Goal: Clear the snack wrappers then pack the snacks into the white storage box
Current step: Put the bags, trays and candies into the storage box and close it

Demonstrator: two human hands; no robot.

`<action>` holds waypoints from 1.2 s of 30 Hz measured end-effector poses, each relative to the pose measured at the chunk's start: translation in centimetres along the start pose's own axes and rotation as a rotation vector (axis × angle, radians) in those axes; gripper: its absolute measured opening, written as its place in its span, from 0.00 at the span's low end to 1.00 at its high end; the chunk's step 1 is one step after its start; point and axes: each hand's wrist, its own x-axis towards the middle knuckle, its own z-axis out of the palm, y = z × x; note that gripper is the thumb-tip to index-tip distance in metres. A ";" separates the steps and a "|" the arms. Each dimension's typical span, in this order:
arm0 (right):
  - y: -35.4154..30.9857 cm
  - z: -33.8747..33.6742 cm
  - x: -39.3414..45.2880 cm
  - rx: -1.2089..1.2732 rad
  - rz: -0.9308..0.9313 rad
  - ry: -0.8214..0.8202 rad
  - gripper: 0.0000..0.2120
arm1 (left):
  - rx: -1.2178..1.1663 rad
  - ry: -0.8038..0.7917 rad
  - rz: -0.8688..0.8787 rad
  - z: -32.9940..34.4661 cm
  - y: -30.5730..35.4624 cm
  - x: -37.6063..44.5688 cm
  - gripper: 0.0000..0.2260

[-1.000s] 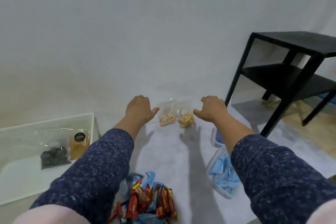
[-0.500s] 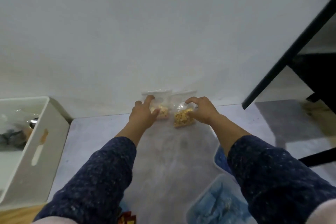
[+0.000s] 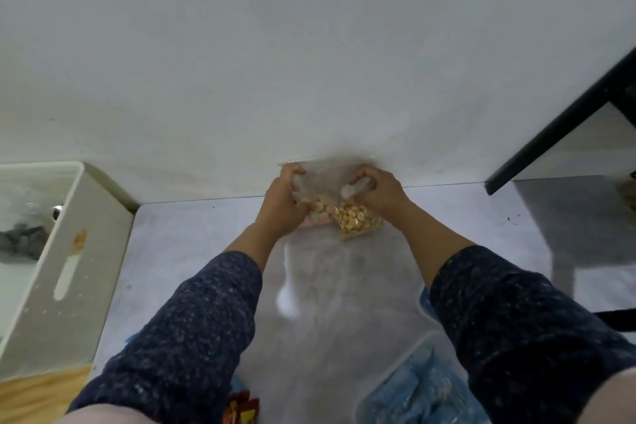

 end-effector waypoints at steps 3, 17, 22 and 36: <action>-1.6 0.0 -0.9 0.034 0.002 -0.005 0.14 | -0.041 -0.069 -0.044 -1.6 0.4 -0.7 0.23; -21.1 9.0 -9.5 0.208 -0.195 0.113 0.13 | -0.401 0.110 0.060 -22.5 -3.0 -8.9 0.21; -28.4 18.2 -12.0 0.234 -0.231 0.091 0.13 | -0.450 0.140 0.025 -32.6 -9.1 -12.9 0.21; -30.9 37.4 -10.1 0.143 0.009 -0.019 0.16 | -0.413 0.081 -0.289 -38.3 -26.9 -14.8 0.17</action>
